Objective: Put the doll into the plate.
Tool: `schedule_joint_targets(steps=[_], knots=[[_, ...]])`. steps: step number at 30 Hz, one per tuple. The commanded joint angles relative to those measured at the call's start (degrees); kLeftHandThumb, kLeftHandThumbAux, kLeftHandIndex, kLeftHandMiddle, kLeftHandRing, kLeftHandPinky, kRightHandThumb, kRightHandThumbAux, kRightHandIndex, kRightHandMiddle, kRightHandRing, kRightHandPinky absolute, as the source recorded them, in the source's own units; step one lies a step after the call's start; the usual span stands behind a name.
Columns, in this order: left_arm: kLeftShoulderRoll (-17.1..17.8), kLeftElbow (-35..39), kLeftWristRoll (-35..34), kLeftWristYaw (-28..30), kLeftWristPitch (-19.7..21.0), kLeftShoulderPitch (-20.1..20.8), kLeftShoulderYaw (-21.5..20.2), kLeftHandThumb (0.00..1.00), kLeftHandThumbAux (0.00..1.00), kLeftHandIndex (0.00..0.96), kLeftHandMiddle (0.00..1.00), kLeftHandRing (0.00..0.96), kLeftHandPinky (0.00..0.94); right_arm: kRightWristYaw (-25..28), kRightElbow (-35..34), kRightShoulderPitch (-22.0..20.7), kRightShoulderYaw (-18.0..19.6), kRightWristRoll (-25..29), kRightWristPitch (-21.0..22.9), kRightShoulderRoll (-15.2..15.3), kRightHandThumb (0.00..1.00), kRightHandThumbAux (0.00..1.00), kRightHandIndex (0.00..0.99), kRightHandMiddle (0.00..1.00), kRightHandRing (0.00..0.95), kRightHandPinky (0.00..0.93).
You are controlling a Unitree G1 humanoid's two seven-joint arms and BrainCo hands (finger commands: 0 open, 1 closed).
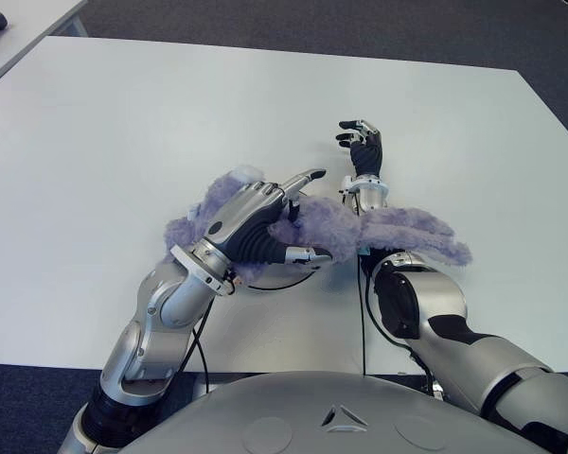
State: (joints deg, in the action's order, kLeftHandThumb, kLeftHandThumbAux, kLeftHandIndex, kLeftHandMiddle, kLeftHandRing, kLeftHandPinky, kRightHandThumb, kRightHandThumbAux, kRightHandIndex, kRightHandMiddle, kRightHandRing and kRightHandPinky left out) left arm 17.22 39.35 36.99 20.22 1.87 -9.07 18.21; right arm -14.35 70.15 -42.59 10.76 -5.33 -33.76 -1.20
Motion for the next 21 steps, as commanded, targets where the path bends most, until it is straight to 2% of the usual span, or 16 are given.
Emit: schedule_joint_targets(steps=[1,8,10,12,13,14,17,21], knots=[[2.0,-5.0,0.8,0.9,0.1,0.1,0.0,0.016,0.362,0.000,0.000,0.000,0.000,0.4,7.1,12.5,-0.2,-0.3,4.4,-1.9,1.000,0.691,0.433,0.360,0.446,0.400],[3.4,-8.3,5.9,-2.4,-3.1,2.9,-0.3,0.017,0.352,0.000,0.000,0.000,0.000,0.7,7.1,12.5,-0.3,-0.3,4.4,-1.8,1.000,0.692,0.428,0.357,0.439,0.402],[4.2,-9.2,7.8,-3.5,-4.3,3.9,-0.4,0.018,0.344,0.000,0.000,0.000,0.000,0.3,7.2,12.5,-0.8,-0.9,4.5,-1.6,0.943,0.685,0.425,0.351,0.448,0.323],[4.9,-10.1,9.1,-4.5,-5.3,4.9,-0.6,0.027,0.327,0.000,0.000,0.000,0.000,-0.4,7.2,12.5,-1.4,-1.6,4.6,-1.5,0.934,0.685,0.425,0.347,0.448,0.320],[5.2,-10.4,9.6,-4.8,-5.6,5.3,-0.7,0.030,0.308,0.000,0.000,0.000,0.000,-0.7,7.2,12.5,-1.7,-1.8,4.6,-1.4,0.755,0.723,0.409,0.342,0.368,0.319],[5.4,-10.6,10.1,-5.2,-6.0,5.6,-0.8,0.031,0.304,0.000,0.000,0.000,0.000,-0.9,7.2,12.5,-1.9,-2.0,4.6,-1.4,0.709,0.733,0.405,0.341,0.347,0.318],[5.7,-11.3,10.9,-6.1,-6.8,6.3,-1.1,0.032,0.292,0.000,0.000,0.000,0.000,-1.3,7.2,12.6,-2.4,-2.3,4.6,-1.3,0.693,0.736,0.404,0.341,0.339,0.317],[6.7,-12.2,12.9,-7.2,-7.8,7.9,-2.1,0.050,0.222,0.000,0.000,0.000,0.000,-1.6,7.2,12.5,-3.1,-2.7,5.0,-1.1,0.691,0.734,0.406,0.340,0.330,0.325]])
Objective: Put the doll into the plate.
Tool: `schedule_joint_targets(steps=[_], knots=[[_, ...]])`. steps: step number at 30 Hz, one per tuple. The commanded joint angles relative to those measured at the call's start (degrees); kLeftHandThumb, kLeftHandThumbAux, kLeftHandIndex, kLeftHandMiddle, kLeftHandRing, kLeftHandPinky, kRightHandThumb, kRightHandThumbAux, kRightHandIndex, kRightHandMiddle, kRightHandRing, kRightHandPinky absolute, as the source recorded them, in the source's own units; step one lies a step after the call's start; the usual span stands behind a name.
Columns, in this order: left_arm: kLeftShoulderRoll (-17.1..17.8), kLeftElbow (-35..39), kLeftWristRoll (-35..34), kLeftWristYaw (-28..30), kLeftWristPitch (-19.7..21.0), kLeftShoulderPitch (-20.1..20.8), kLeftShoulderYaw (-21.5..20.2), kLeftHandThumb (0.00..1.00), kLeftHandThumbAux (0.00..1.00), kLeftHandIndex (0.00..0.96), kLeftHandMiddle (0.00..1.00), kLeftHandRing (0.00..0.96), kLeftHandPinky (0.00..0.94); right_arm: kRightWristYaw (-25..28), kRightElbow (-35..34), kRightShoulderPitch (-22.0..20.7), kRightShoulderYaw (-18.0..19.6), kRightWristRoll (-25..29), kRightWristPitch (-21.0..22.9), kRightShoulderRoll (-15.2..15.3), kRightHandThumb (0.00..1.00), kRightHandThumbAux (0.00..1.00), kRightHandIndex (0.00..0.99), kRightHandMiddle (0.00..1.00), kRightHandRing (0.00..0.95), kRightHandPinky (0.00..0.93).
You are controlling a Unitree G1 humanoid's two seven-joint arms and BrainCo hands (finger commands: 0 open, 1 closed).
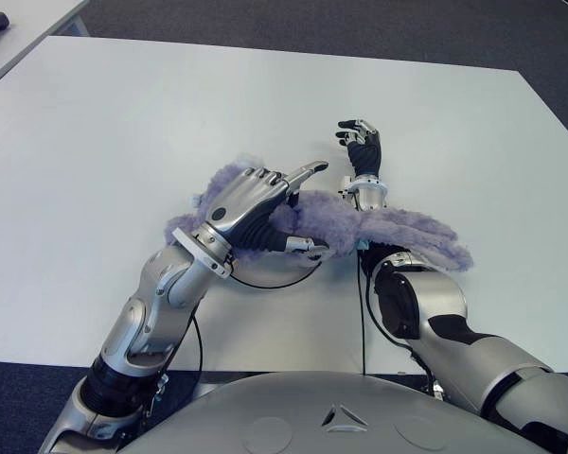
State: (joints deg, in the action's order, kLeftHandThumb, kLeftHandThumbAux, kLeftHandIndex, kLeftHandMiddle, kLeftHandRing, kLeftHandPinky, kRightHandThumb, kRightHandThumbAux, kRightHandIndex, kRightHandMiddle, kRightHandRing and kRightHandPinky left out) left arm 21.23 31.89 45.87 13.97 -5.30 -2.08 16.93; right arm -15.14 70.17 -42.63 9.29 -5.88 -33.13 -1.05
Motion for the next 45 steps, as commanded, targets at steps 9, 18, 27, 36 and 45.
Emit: schedule_joint_targets(steps=[9,18,27,36,45], knots=[[4.8,-4.4,4.5,0.5,-0.5,3.8,-3.7,0.108,0.138,0.000,0.000,0.000,0.000,0.2,7.1,12.8,-0.7,-0.8,3.5,-1.8,0.712,0.731,0.411,0.350,0.388,0.391],[6.4,-3.1,2.8,2.4,0.3,6.3,-6.1,0.115,0.123,0.000,0.000,0.000,0.000,0.9,6.9,12.8,0.2,0.0,3.0,-2.1,0.721,0.730,0.414,0.359,0.431,0.385],[7.4,-3.4,1.5,1.9,0.7,9.0,-8.8,0.119,0.125,0.000,0.000,0.000,0.000,0.8,7.0,12.7,0.1,-0.3,3.1,-2.2,0.725,0.731,0.415,0.343,0.399,0.333],[7.3,-3.2,-0.7,2.3,1.4,9.7,-9.8,0.133,0.125,0.000,0.000,0.000,0.000,1.5,7.0,12.5,0.4,0.0,3.4,-2.2,0.726,0.731,0.415,0.340,0.391,0.312],[7.1,-2.9,-4.4,2.7,2.0,10.1,-10.9,0.150,0.144,0.000,0.000,0.000,0.000,1.6,6.9,12.5,0.7,0.1,3.1,-2.4,0.725,0.732,0.414,0.339,0.375,0.277]])
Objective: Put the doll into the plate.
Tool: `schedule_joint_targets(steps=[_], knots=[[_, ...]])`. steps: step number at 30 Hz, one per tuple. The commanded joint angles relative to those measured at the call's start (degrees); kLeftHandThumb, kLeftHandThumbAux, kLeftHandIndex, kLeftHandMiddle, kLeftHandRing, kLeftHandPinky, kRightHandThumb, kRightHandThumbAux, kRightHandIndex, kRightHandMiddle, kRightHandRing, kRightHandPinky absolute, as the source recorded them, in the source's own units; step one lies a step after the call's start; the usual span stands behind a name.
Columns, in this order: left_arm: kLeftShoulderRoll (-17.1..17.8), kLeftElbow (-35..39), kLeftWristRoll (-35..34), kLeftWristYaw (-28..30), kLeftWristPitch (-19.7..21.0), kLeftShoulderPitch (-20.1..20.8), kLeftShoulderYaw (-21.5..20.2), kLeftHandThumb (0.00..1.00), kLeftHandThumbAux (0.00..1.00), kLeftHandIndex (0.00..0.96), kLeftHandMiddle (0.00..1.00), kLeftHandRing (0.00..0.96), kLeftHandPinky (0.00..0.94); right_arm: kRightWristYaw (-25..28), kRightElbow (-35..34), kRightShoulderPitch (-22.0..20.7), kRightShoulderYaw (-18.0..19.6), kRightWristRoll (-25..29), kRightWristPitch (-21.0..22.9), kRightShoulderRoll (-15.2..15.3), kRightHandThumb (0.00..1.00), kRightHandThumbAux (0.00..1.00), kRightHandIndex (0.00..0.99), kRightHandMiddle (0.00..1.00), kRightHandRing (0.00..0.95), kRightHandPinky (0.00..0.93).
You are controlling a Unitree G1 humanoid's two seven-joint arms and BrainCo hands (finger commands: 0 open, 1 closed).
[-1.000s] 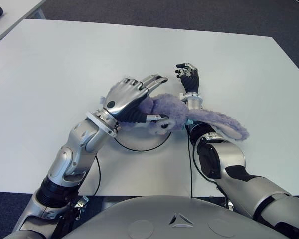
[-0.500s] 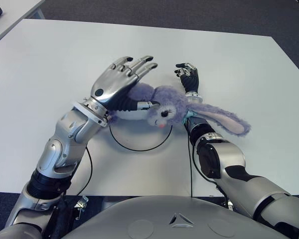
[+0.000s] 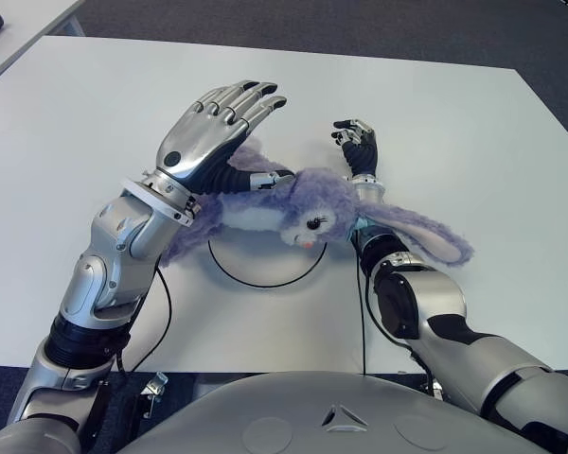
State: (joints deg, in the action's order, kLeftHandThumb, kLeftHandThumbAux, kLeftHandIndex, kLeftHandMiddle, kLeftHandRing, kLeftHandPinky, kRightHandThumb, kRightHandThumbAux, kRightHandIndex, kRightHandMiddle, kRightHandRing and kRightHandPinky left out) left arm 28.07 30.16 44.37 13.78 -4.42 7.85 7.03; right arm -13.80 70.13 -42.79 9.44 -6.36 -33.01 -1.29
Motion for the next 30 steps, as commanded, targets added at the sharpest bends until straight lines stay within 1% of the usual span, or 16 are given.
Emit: schedule_joint_targets(steps=[1,3,8,14,18,21,25,27,30], knots=[[0.3,-0.9,-3.2,3.1,1.4,0.4,-1.2,0.150,0.144,0.000,0.000,0.000,0.000,0.3,6.9,12.7,0.6,0.6,2.8,-2.2,0.725,0.732,0.414,0.338,0.374,0.276],[0.5,-0.7,-3.5,3.5,1.7,0.7,-1.5,0.146,0.152,0.000,0.000,0.000,0.000,0.2,6.9,12.7,0.7,0.5,2.7,-2.2,0.724,0.732,0.413,0.335,0.366,0.272],[1.8,-0.3,-5.6,6.2,3.4,3.0,-3.7,0.117,0.179,0.000,0.000,0.000,0.000,0.1,6.9,12.7,0.6,0.2,3.0,-2.2,0.723,0.732,0.414,0.335,0.359,0.283],[2.2,-0.6,-7.6,6.0,3.4,3.1,-5.4,0.108,0.205,0.000,0.000,0.000,0.000,0.0,7.0,12.7,0.4,-0.2,3.0,-2.1,0.724,0.731,0.415,0.340,0.373,0.314],[3.2,-1.0,-10.3,5.7,2.4,2.7,-7.7,0.095,0.231,0.000,0.000,0.000,0.000,-0.1,7.0,12.7,0.3,-0.3,2.8,-2.0,0.724,0.731,0.415,0.337,0.379,0.320],[3.8,-0.5,-12.9,6.3,2.8,2.4,-9.6,0.088,0.241,0.000,0.000,0.000,0.000,-0.2,7.0,12.7,0.3,-0.3,2.9,-2.1,0.725,0.731,0.415,0.334,0.390,0.326],[4.3,-0.3,-14.2,6.7,3.8,2.5,-10.9,0.097,0.247,0.000,0.000,0.000,0.000,-0.1,7.0,12.7,0.5,-0.1,3.0,-2.1,0.726,0.731,0.415,0.334,0.396,0.322],[5.4,-1.4,-14.5,6.6,4.1,3.6,-12.2,0.116,0.258,0.000,0.000,0.000,0.000,0.0,7.0,12.6,0.6,0.0,3.2,-2.2,0.726,0.731,0.415,0.337,0.396,0.315],[6.4,-2.7,-14.6,6.3,3.8,4.7,-12.9,0.122,0.262,0.000,0.000,0.000,0.000,0.0,7.0,12.6,0.7,0.0,3.4,-2.2,0.726,0.731,0.416,0.339,0.395,0.312]])
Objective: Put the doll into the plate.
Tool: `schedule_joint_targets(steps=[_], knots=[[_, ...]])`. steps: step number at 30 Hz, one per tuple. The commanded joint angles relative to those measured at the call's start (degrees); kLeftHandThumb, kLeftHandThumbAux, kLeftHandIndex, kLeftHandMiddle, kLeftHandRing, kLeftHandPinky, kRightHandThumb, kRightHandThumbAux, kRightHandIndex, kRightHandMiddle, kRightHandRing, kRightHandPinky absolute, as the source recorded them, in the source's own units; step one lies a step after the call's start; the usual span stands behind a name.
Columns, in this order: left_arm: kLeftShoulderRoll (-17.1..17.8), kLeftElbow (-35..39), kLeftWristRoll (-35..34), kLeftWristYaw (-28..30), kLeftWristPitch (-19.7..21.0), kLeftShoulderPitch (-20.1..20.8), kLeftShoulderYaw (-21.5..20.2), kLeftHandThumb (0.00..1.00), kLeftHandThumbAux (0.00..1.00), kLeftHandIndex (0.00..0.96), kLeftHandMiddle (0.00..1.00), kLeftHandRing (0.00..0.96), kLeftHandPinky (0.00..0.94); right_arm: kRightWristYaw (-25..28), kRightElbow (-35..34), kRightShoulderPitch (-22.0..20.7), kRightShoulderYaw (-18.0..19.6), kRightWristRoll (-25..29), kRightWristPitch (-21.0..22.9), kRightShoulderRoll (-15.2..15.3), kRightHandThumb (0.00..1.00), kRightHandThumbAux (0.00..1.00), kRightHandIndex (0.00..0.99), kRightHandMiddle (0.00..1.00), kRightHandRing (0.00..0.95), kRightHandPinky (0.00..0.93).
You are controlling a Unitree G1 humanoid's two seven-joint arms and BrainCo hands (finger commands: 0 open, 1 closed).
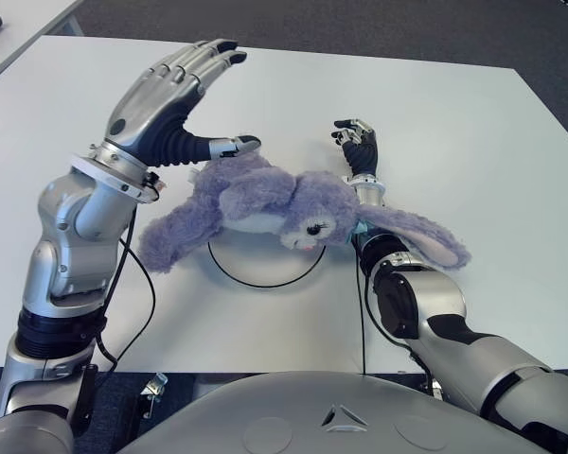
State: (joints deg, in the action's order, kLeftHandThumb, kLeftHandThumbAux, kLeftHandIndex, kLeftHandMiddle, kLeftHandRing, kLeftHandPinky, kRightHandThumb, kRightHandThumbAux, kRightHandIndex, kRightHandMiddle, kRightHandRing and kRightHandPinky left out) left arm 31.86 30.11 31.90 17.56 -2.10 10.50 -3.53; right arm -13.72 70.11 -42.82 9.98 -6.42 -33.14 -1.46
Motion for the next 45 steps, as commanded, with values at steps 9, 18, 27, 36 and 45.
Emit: schedule_joint_targets(steps=[9,18,27,36,45], knots=[[6.5,-9.2,-4.4,0.7,-1.5,6.0,-5.5,0.105,0.285,0.000,0.000,0.000,0.000,-0.2,7.1,12.6,0.1,-0.1,3.6,-2.0,0.725,0.730,0.416,0.342,0.393,0.310],[8.9,-22.1,-3.9,-4.6,-8.5,10.6,-5.2,0.045,0.268,0.000,0.000,0.000,0.000,-0.1,7.1,12.6,0.0,-0.1,3.8,-2.0,0.726,0.730,0.416,0.342,0.394,0.311],[10.1,-28.7,-4.0,-7.6,-13.2,10.6,-5.0,0.000,0.272,0.000,0.000,0.000,0.000,-0.3,7.1,12.6,-0.2,-0.4,3.9,-1.9,0.725,0.731,0.415,0.340,0.392,0.314],[9.6,-36.2,-4.5,-9.5,-15.2,14.4,-3.7,0.000,0.241,0.000,0.000,0.000,0.000,-0.2,7.2,12.6,-0.2,-0.3,3.9,-1.7,0.727,0.731,0.415,0.337,0.400,0.312],[5.8,-50.5,-7.4,-8.3,-16.1,20.9,-0.3,0.000,0.313,0.000,0.004,0.000,0.000,0.0,7.2,12.5,-0.1,-0.3,3.9,-1.6,0.727,0.731,0.415,0.336,0.404,0.309]])
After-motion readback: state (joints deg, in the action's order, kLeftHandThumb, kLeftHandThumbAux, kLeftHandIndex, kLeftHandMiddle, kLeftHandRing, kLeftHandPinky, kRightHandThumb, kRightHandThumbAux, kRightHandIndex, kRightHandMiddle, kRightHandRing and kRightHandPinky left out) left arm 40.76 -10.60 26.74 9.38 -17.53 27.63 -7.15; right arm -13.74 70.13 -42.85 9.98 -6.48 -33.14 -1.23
